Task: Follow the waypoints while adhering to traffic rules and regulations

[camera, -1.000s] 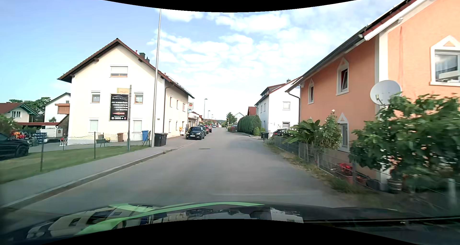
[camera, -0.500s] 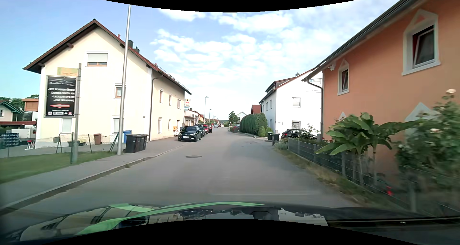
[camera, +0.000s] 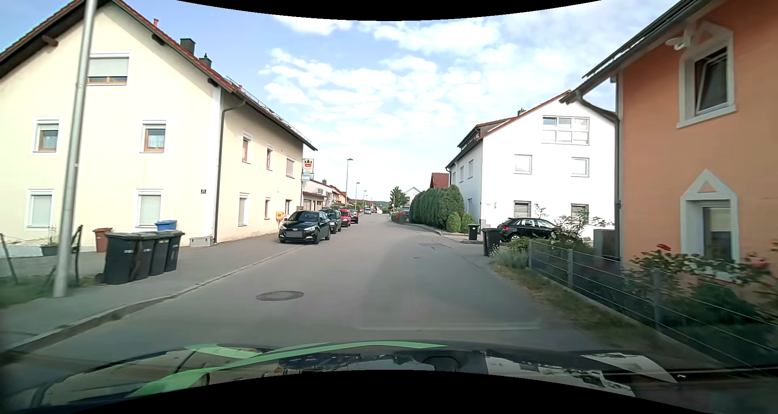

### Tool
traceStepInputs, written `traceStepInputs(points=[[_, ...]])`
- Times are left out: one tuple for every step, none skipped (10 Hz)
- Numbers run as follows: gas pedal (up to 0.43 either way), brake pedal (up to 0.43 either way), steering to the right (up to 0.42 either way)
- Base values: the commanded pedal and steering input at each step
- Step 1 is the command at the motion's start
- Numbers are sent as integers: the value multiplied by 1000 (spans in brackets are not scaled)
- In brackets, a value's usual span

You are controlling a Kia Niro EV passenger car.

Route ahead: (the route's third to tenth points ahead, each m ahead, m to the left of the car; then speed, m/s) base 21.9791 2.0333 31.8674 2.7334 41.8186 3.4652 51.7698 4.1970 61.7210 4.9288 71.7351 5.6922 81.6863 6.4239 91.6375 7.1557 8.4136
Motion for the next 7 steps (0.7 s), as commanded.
traceStepInputs(points=[[0, 0, -9], [0, 0, -9], [0, 0, -9], [20, 0, -9], [138, 0, -9], [169, 0, -9], [197, 0, -9]])
